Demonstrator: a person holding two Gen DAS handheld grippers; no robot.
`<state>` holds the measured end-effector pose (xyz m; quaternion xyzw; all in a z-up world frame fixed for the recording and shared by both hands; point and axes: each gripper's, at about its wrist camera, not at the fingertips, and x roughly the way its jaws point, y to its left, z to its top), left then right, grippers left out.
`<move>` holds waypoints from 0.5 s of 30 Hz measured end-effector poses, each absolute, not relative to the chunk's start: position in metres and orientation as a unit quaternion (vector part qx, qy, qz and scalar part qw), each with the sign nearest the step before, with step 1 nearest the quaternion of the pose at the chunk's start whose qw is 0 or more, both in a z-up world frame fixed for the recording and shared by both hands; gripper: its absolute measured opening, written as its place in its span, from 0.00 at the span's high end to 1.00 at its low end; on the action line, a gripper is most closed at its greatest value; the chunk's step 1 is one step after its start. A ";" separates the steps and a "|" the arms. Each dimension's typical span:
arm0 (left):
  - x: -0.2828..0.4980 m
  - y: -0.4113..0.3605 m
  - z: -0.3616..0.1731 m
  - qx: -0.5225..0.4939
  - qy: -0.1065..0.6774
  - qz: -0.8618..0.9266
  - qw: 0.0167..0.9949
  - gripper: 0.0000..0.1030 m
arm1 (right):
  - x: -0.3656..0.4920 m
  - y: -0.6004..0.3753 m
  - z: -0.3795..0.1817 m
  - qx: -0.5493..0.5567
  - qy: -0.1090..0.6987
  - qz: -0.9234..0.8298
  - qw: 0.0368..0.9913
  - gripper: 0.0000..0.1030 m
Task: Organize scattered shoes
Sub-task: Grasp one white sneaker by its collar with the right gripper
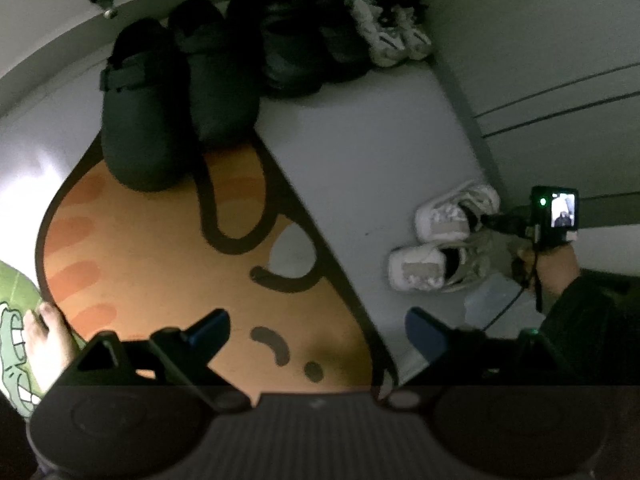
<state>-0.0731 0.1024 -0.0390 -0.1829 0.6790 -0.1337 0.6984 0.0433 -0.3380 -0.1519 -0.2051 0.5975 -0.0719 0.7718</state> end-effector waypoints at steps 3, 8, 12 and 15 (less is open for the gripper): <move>-0.072 0.095 -0.034 -0.188 0.676 -0.140 0.698 0.07 | 0.044 -0.341 -0.141 -0.205 0.593 -0.066 0.776 0.91; -0.073 0.085 -0.028 -0.195 0.675 -0.155 0.695 0.07 | 0.041 -0.335 -0.128 -0.209 0.585 -0.050 0.782 0.92; -0.072 0.085 -0.025 -0.200 0.673 -0.156 0.695 0.07 | 0.036 -0.326 -0.116 -0.204 0.579 -0.040 0.789 0.92; -0.070 0.088 -0.023 -0.208 0.668 -0.150 0.698 0.07 | 0.031 -0.316 -0.101 -0.191 0.570 -0.025 0.799 0.92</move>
